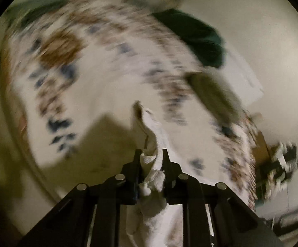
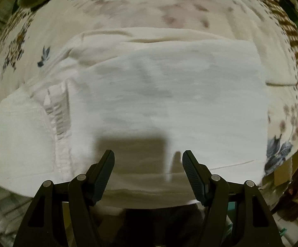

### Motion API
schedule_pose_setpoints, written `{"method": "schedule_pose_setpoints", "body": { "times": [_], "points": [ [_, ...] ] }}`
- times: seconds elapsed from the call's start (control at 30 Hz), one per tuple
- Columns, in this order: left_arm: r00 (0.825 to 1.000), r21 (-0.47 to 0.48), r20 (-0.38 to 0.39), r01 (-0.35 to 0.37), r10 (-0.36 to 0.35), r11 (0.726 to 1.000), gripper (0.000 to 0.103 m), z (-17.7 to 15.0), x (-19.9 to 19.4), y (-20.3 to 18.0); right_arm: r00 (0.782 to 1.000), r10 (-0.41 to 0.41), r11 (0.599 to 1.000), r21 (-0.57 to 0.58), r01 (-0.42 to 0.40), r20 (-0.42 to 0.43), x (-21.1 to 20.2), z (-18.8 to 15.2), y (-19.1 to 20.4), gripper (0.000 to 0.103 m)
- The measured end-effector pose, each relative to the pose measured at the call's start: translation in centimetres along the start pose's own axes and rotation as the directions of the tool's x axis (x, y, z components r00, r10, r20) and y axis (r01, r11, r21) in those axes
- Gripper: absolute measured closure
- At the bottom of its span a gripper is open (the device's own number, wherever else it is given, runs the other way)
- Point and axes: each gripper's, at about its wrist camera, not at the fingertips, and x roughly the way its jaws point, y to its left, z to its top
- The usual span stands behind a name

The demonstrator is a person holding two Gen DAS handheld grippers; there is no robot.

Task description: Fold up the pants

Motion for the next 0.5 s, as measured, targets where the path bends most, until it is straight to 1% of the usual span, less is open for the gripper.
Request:
{"method": "schedule_pose_setpoints", "body": {
  "times": [0.07,0.13,0.17,0.23,0.27,0.33,0.4,0.43,0.47,0.5],
  "points": [
    [0.998,0.084,-0.007,0.06,-0.06,0.995,0.09,-0.6,-1.8,-4.3,1.0,0.016,1.0,0.015,-0.016,0.008,-0.8,0.0,-1.6,0.032],
    [0.991,0.166,-0.039,0.13,-0.125,0.977,0.09,-2.1,-3.1,-9.4,0.999,0.031,0.999,0.034,-0.032,0.024,-2.1,-0.1,-3.8,0.032],
    [0.985,0.186,-0.061,0.169,-0.16,0.968,0.091,-2.8,-3.3,-11.3,0.999,0.035,0.998,0.047,-0.037,0.034,-2.7,-0.1,-5.0,0.032],
    [0.972,0.252,-0.11,0.23,-0.208,0.94,0.091,-5.4,-3.3,-15.8,0.998,0.042,0.995,0.085,-0.046,0.053,-3.9,-0.2,-8.0,0.032],
    [0.963,0.284,-0.147,0.261,-0.227,0.923,0.091,-7.0,-2.7,-18.0,0.997,0.042,0.993,0.105,-0.048,0.058,-4.6,-0.3,-9.7,0.032],
    [0.945,0.332,-0.221,0.305,-0.241,0.892,0.091,-10.6,-0.9,-21.7,0.997,0.038,0.986,0.162,-0.048,0.063,-5.6,-0.5,-13.8,0.032],
    [0.929,0.394,-0.295,0.33,-0.222,0.858,0.091,-14.7,1.8,-24.7,0.997,0.029,0.979,0.202,-0.042,0.065,-5.8,-1.0,-17.2,0.032],
    [0.919,0.418,-0.335,0.344,-0.209,0.841,0.091,-17.0,3.6,-25.9,0.998,0.025,0.975,0.217,-0.039,0.065,-5.7,-1.7,-18.2,0.032],
    [0.904,0.44,-0.383,0.359,-0.19,0.823,0.093,-18.8,5.3,-26.7,0.998,0.02,0.973,0.23,-0.034,0.064,-5.8,-1.8,-19.6,0.032],
    [0.884,0.45,-0.435,0.376,-0.169,0.81,0.095,-20.2,6.8,-27.2,0.998,0.016,0.971,0.239,-0.031,0.066,-6.0,-1.9,-21.1,0.032]
  ]
}}
